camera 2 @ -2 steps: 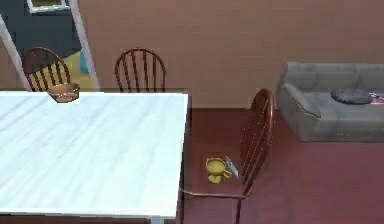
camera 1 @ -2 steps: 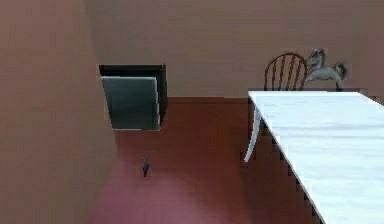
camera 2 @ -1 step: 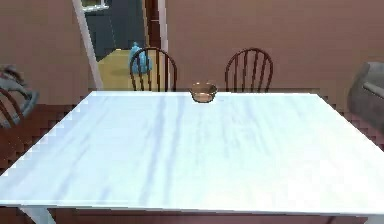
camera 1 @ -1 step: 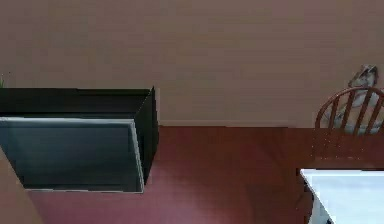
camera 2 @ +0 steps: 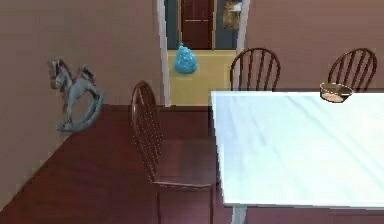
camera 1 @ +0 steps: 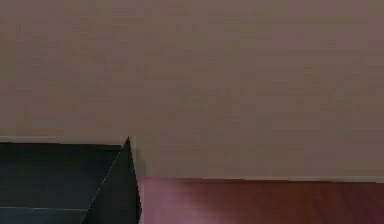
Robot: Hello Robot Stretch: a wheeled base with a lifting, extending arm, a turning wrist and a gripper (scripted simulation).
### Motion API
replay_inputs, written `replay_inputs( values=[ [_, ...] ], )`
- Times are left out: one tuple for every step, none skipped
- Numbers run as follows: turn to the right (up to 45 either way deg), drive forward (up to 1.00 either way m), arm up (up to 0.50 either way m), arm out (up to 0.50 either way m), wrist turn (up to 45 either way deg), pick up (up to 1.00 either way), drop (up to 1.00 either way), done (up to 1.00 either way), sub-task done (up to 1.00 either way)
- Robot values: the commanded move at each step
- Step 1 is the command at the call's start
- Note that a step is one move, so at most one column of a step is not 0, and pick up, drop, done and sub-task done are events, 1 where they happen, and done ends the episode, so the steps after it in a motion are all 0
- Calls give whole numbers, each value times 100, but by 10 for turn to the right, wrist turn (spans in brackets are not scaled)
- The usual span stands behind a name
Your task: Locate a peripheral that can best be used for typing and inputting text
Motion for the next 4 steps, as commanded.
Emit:
replay_inputs(
  values=[
    [390, 0, 0, 0, 0, 0, 0, 0, 0],
    [0, 100, 0, 0, 0, 0, 0, 0, 0],
    [450, 0, 0, 0, 0, 0, 0, 0, 0],
    [90, 0, 0, 0, 0, 0, 0, 0, 0]
  ],
)
